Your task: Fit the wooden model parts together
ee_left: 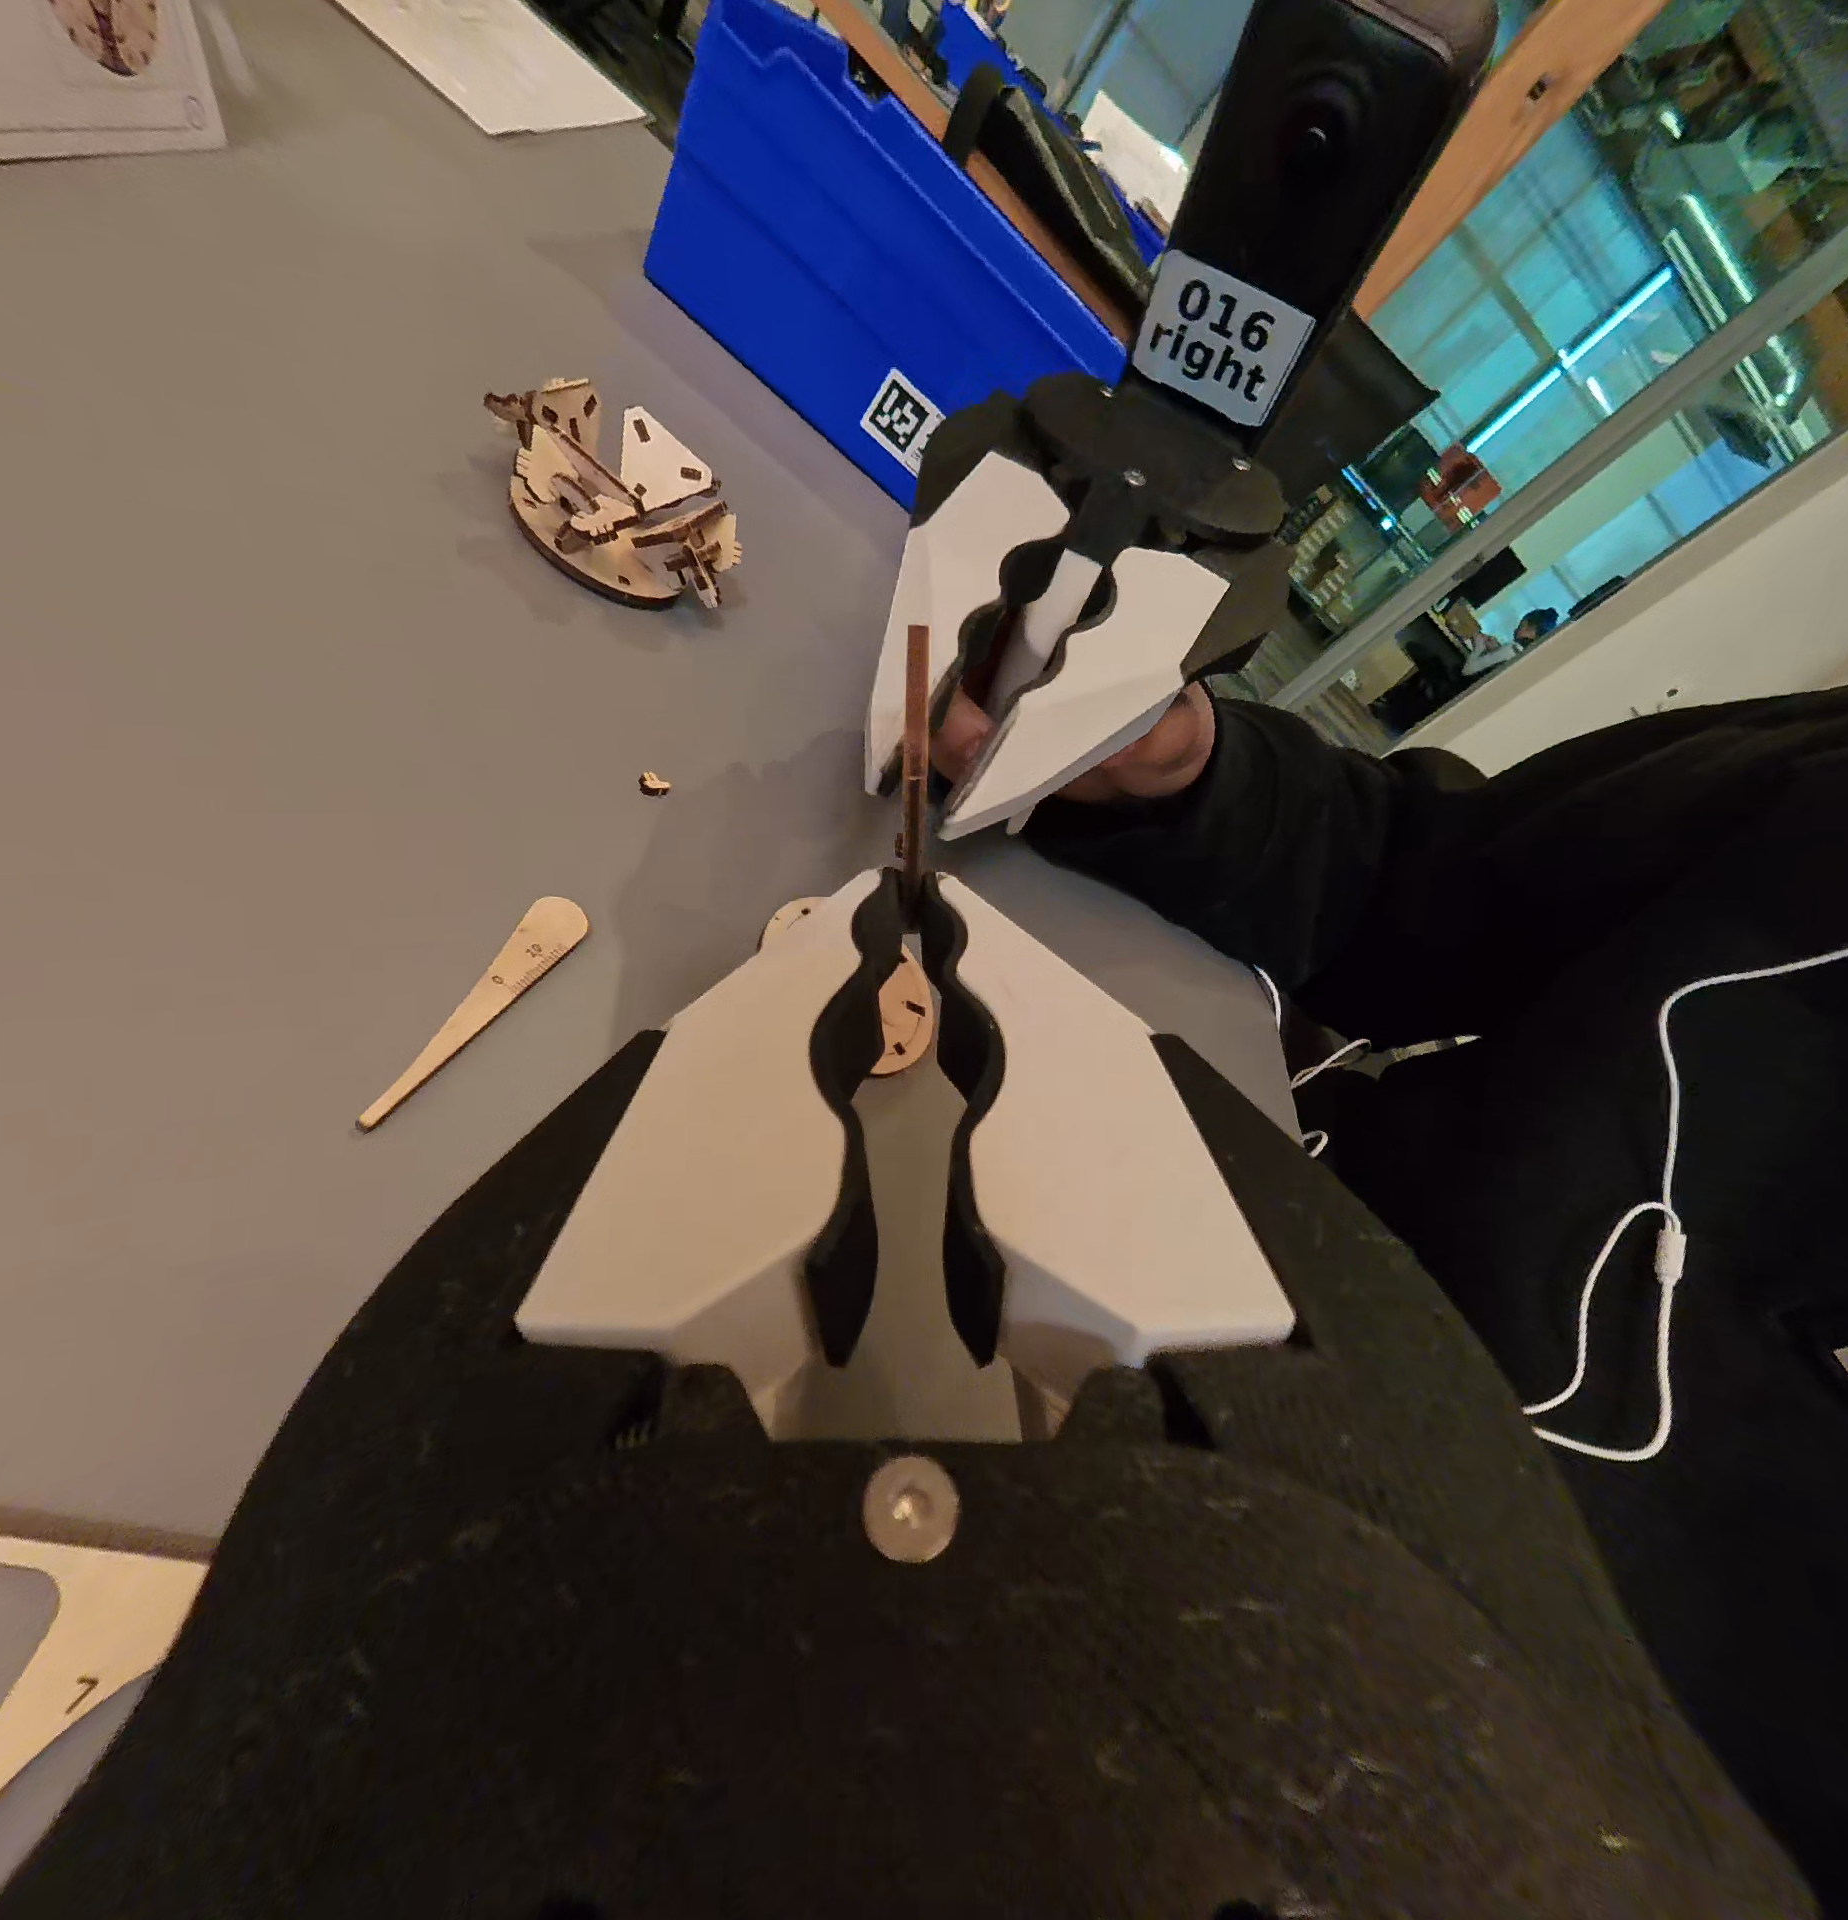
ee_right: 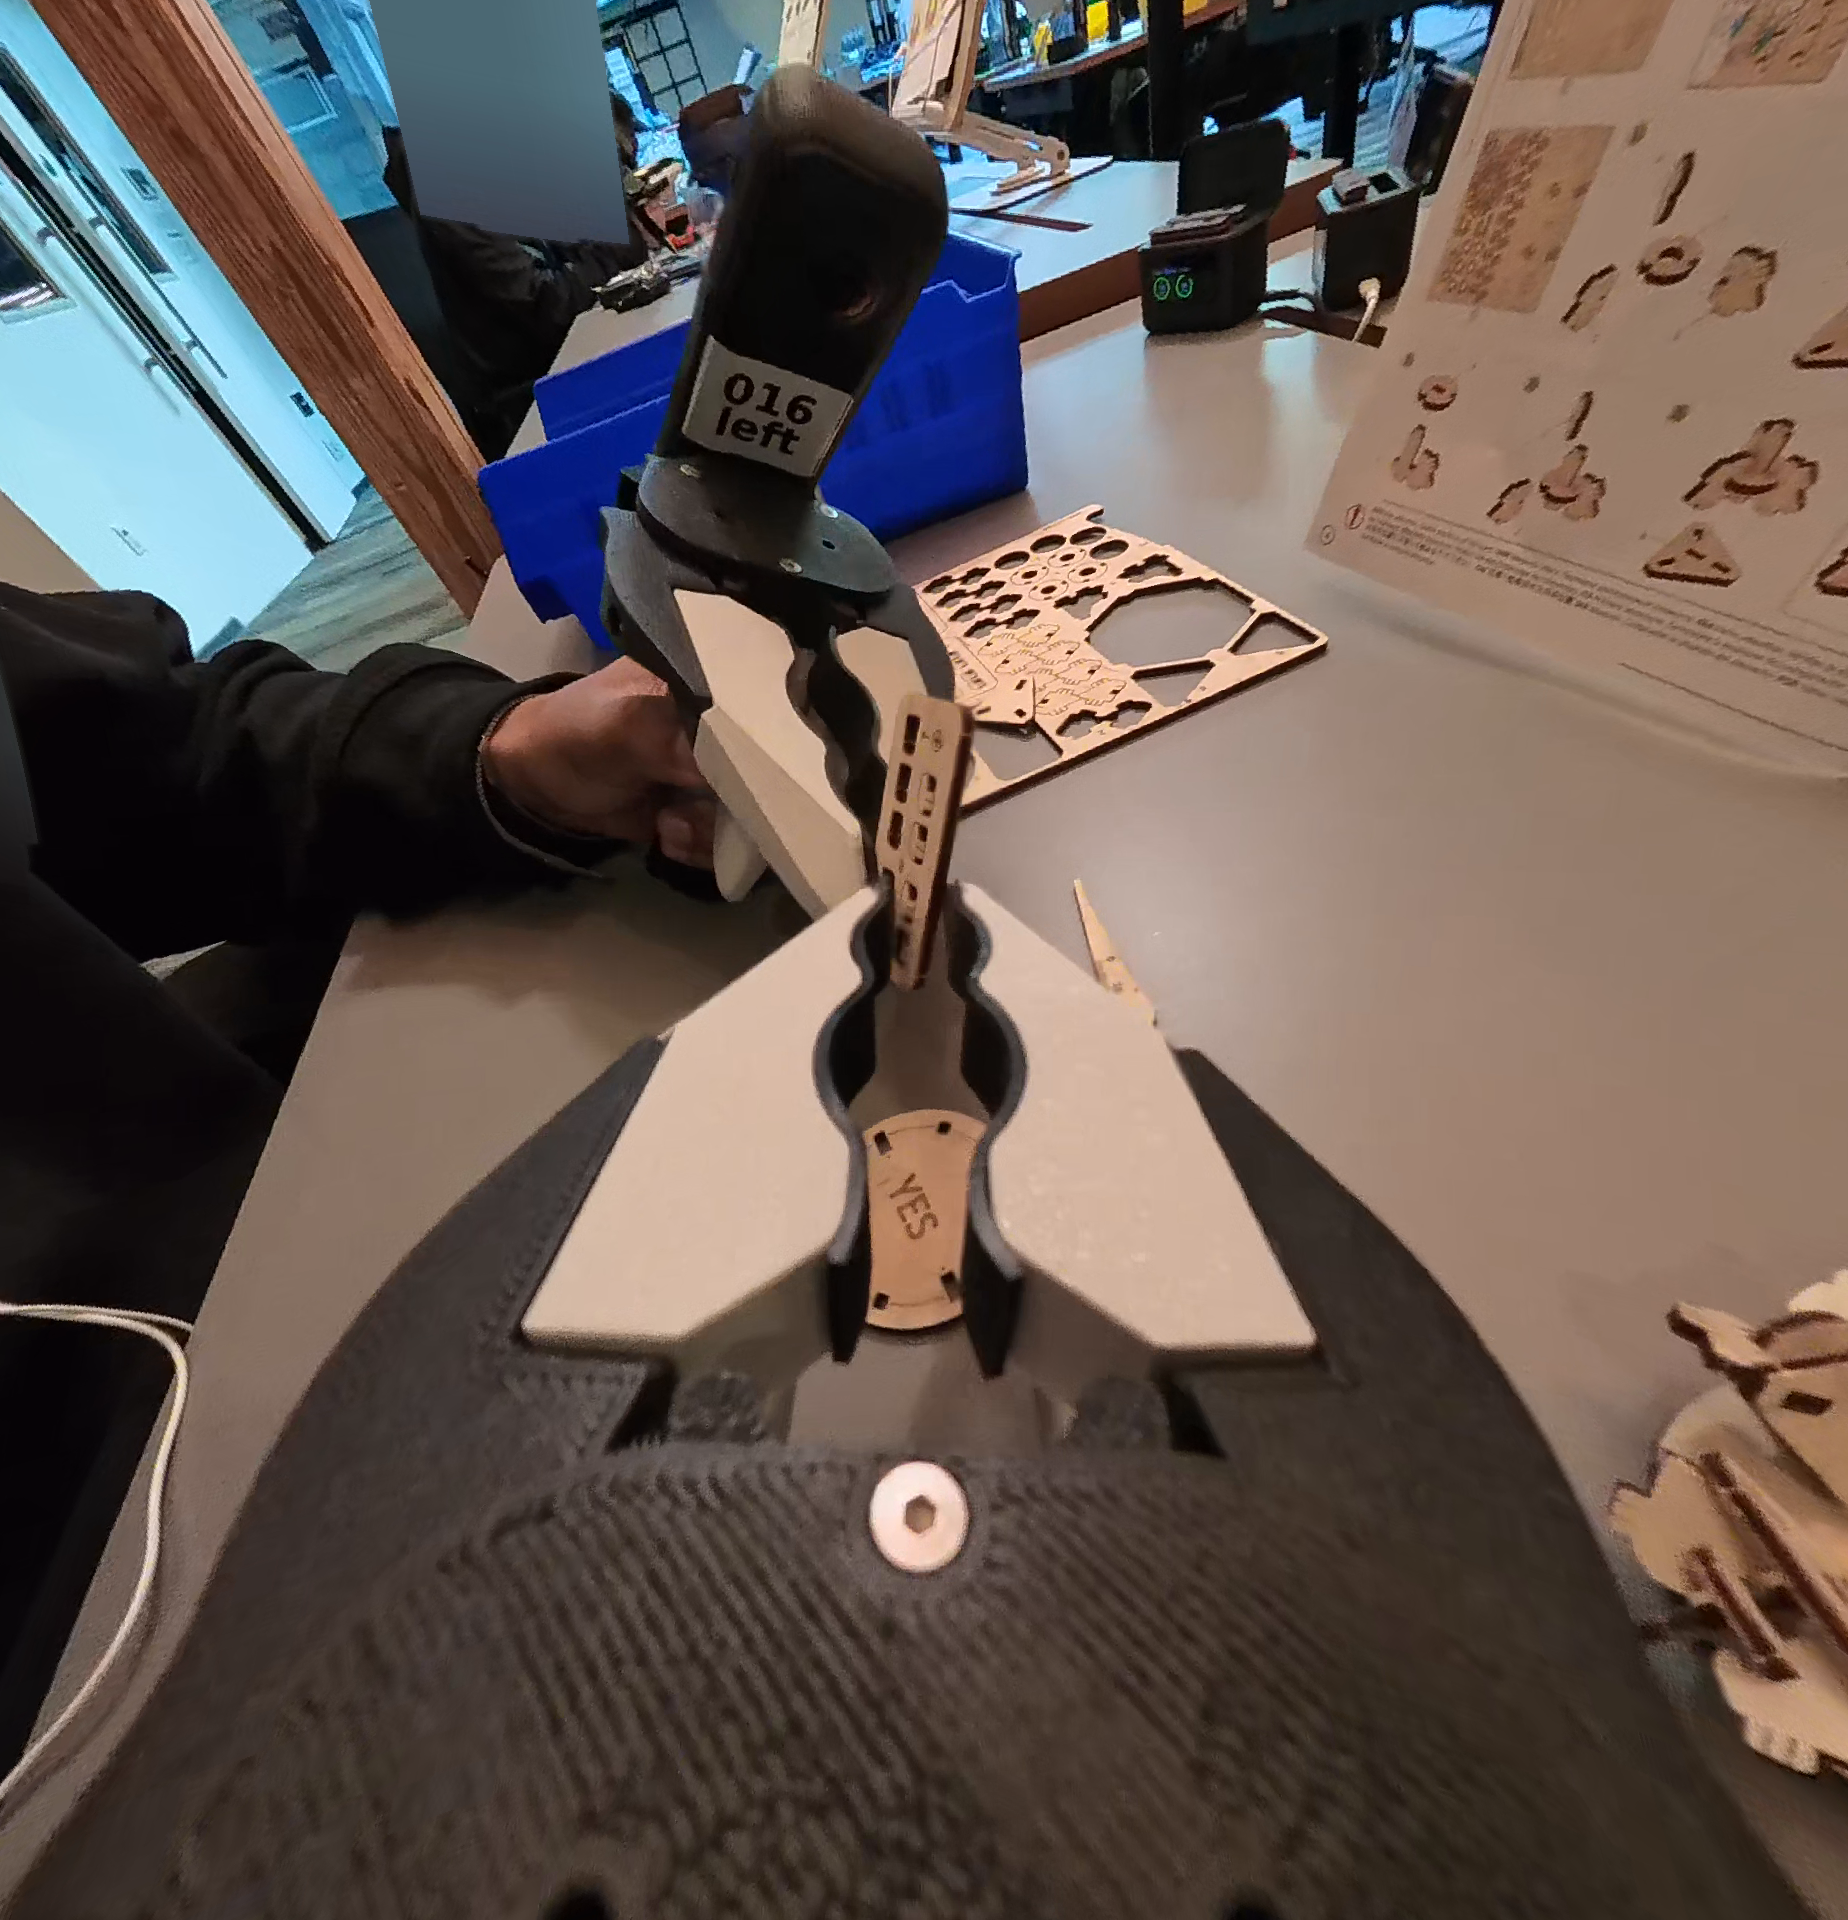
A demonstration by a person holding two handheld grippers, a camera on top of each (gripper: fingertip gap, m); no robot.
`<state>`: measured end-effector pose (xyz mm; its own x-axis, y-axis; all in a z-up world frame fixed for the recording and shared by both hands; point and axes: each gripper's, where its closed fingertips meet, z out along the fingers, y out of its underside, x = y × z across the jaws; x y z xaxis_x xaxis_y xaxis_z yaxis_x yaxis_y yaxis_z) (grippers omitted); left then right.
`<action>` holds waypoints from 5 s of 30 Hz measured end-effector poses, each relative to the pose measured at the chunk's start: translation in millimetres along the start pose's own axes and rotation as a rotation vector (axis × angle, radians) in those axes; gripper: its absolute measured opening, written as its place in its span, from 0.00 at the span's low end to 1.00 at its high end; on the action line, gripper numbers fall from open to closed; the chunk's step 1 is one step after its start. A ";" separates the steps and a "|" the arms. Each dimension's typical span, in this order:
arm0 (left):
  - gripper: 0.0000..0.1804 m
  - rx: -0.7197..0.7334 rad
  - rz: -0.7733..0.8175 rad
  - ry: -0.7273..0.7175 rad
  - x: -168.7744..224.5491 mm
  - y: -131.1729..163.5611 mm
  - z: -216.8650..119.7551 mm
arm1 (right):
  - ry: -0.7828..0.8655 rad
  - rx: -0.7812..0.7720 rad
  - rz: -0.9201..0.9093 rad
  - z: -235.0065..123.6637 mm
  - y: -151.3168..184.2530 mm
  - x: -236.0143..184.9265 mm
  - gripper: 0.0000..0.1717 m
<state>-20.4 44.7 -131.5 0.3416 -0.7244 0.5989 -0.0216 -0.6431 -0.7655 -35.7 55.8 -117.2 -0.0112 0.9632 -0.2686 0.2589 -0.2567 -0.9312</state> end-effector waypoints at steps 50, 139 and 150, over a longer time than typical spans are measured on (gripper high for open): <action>0.00 0.110 -0.014 0.124 12.3 -14.1 -5.1 | -0.226 0.086 0.355 -4.8 -7.3 -9.4 0.00; 0.00 0.141 -0.023 0.043 6.7 -20.3 -10.0 | -0.142 0.130 0.287 -4.8 -12.7 0.0 0.02; 0.00 0.133 0.076 -0.046 9.4 -20.8 -7.7 | -0.168 0.126 0.292 -4.8 -12.4 -2.4 0.02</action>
<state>-24.0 49.3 -108.1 0.3864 -0.7555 0.5291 0.0744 -0.5463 -0.8343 -34.2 57.1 -103.8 -0.1154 0.8240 -0.5547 0.1531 -0.5370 -0.8296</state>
